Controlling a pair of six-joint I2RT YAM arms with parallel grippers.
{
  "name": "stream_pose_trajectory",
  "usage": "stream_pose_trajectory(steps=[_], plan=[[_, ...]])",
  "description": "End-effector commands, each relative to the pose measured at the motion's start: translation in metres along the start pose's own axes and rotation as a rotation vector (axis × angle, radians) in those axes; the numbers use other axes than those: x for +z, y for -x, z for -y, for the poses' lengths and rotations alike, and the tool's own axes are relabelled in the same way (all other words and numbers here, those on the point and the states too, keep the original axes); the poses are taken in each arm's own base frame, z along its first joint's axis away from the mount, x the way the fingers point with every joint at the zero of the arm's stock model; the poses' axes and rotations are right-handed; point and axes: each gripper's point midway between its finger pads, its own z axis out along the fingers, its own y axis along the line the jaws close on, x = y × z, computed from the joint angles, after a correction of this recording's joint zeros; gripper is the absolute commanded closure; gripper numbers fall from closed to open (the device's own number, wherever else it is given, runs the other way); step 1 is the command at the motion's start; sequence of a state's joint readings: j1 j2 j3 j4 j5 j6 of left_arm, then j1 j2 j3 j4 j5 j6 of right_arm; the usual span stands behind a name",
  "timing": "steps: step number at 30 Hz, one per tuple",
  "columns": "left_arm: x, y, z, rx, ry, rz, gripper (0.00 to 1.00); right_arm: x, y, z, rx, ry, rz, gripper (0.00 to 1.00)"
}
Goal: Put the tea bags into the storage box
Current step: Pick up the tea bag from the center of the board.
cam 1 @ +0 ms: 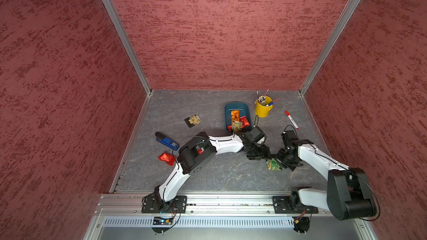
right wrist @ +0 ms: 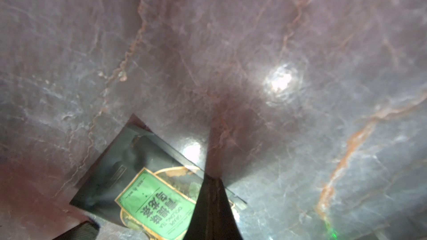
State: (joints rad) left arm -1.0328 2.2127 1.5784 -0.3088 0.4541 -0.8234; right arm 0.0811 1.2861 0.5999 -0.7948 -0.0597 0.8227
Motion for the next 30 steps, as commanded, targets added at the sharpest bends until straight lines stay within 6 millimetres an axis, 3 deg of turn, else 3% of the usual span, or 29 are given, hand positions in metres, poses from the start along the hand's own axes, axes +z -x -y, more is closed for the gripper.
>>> stream_pose_trajectory(steps=[1,15,24,27,30], plan=[[0.011,0.001,-0.012,-0.022,0.054,0.014,0.28,0.010,-0.006,0.003,0.002,0.006,-0.027,1.00],[0.029,0.005,0.001,-0.073,-0.051,0.018,0.31,0.010,-0.007,0.000,-0.019,0.021,-0.038,1.00],[0.025,0.006,0.007,-0.074,-0.088,0.041,0.34,0.010,-0.007,-0.001,-0.016,0.028,-0.041,1.00],[0.023,0.007,0.010,-0.071,-0.095,0.049,0.38,0.010,-0.007,-0.001,-0.014,0.028,-0.038,1.00],[0.024,0.005,0.010,-0.068,-0.095,0.039,0.48,0.008,-0.007,-0.004,-0.009,0.051,-0.034,1.00]])
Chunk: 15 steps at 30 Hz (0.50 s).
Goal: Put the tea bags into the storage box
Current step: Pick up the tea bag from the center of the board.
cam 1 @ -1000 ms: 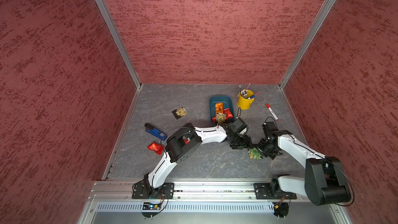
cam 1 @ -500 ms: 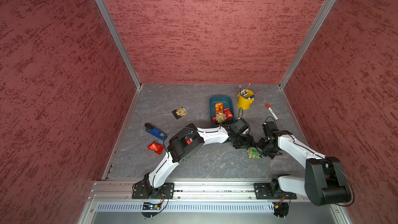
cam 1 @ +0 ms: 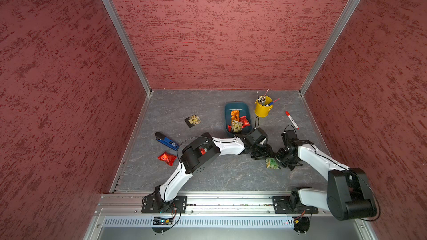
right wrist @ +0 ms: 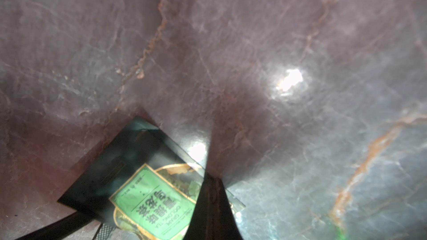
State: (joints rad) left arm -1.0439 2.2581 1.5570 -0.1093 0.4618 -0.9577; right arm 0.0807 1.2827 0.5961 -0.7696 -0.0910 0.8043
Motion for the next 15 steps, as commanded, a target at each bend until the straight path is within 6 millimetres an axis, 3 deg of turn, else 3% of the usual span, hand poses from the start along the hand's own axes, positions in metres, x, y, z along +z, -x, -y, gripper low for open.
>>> stream_pose_trajectory(steps=[1,6,9,15], plan=[[0.006,-0.007,-0.005,-0.001,0.011,-0.018,0.52,0.007,-0.006,0.002,0.020,0.029,-0.019,1.00],[0.007,-0.010,-0.010,-0.002,0.027,-0.032,0.76,-0.004,-0.005,-0.001,0.038,0.075,0.023,1.00],[0.003,-0.008,-0.006,0.014,0.036,-0.026,0.82,-0.014,-0.001,0.000,0.023,0.066,0.046,1.00],[-0.008,-0.004,0.005,0.047,0.046,-0.013,0.95,-0.062,0.016,-0.011,-0.026,0.100,0.161,1.00]])
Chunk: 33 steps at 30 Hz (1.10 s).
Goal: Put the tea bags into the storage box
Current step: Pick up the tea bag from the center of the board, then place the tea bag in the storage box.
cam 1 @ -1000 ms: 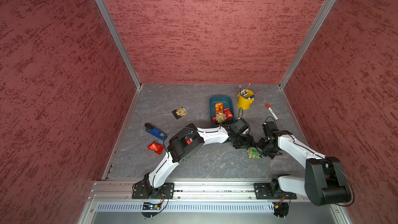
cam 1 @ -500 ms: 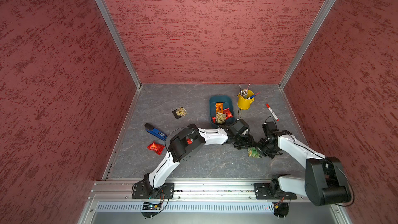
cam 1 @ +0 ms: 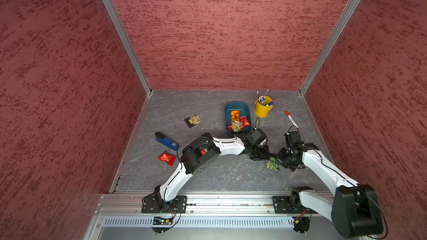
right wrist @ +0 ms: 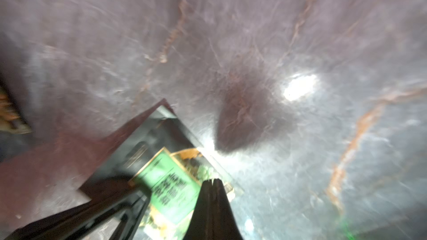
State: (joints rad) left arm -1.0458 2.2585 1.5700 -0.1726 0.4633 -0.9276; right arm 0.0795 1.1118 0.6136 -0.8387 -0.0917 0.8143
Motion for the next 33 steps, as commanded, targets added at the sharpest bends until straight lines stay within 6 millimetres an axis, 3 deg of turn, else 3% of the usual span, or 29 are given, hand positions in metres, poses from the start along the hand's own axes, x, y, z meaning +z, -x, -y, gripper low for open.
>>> stream_pose_trajectory(steps=[1,4,7,12,18,27,33], plan=[[-0.012,0.002,0.014,0.047,0.009,0.016,0.97,-0.040,0.021,-0.011,-0.046,0.030,0.116,1.00],[-0.036,0.012,0.028,0.077,0.006,0.050,0.99,-0.073,0.032,-0.022,-0.089,0.091,0.211,0.96],[-0.072,0.030,0.042,0.106,-0.003,0.104,0.99,-0.092,0.035,-0.029,-0.120,0.130,0.250,0.87],[-0.135,0.067,0.049,0.123,-0.009,0.202,0.99,-0.089,0.033,-0.038,-0.137,0.165,0.226,0.66],[-0.195,0.110,0.019,0.082,0.022,0.308,0.98,-0.066,0.023,-0.052,-0.124,0.241,0.140,0.52],[-0.226,0.162,-0.031,0.013,0.047,0.397,0.97,-0.031,0.021,-0.088,-0.141,0.377,0.035,0.44],[-0.238,0.188,-0.066,-0.052,0.053,0.435,0.94,-0.022,0.030,-0.109,-0.153,0.422,0.012,0.42]])
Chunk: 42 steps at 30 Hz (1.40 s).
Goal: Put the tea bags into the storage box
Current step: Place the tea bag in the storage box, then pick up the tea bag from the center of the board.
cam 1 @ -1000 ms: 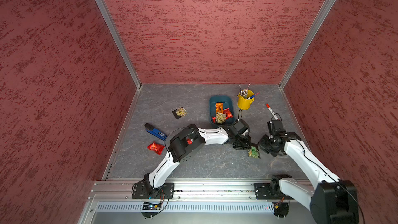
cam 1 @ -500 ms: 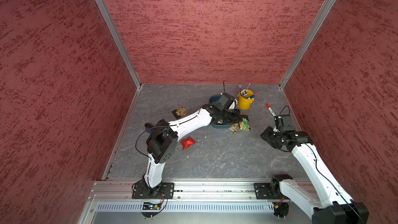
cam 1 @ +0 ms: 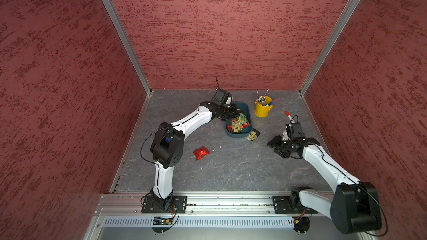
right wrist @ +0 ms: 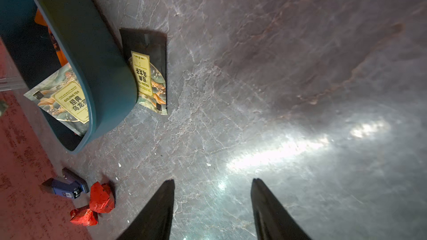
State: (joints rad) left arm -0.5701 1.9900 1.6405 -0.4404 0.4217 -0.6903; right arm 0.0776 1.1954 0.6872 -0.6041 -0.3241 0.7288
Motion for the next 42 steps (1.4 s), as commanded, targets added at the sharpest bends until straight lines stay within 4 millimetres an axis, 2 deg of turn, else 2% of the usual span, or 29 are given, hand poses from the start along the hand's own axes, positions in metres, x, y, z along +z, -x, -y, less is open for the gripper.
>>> stream_pose_trajectory(steps=[1,5,8,10,12,14,20,31,39,42], plan=[[0.004,0.020,-0.015,-0.014,-0.013,0.017,0.91,0.002,0.018,-0.028,-0.027,0.103,0.030,0.42],[0.005,0.031,-0.022,-0.022,-0.009,0.016,0.54,0.020,0.023,-0.034,-0.002,0.139,0.010,0.42],[-0.004,0.036,-0.019,-0.010,-0.006,0.037,0.42,0.034,0.029,-0.034,0.009,0.147,0.011,0.42],[-0.012,0.039,-0.017,-0.008,-0.008,0.048,0.38,0.042,0.031,-0.035,0.018,0.160,0.005,0.42],[-0.022,0.039,-0.015,-0.004,-0.007,0.063,0.36,0.048,0.035,-0.040,0.021,0.182,0.001,0.43],[-0.031,0.037,-0.012,0.000,-0.006,0.077,0.35,0.061,0.036,-0.036,0.032,0.172,-0.015,0.43],[-0.046,0.018,-0.008,-0.006,-0.014,0.068,0.34,0.081,0.046,-0.040,0.016,0.190,-0.022,0.44],[-0.067,-0.011,-0.027,-0.040,0.026,0.061,0.34,0.114,0.050,-0.042,0.079,0.265,-0.048,0.48],[-0.071,-0.018,-0.035,-0.055,0.040,0.055,0.34,0.120,0.049,-0.048,0.095,0.343,-0.045,0.59],[-0.070,-0.021,-0.037,-0.059,0.042,0.051,0.33,0.122,0.049,-0.049,0.100,0.351,-0.048,0.68]])
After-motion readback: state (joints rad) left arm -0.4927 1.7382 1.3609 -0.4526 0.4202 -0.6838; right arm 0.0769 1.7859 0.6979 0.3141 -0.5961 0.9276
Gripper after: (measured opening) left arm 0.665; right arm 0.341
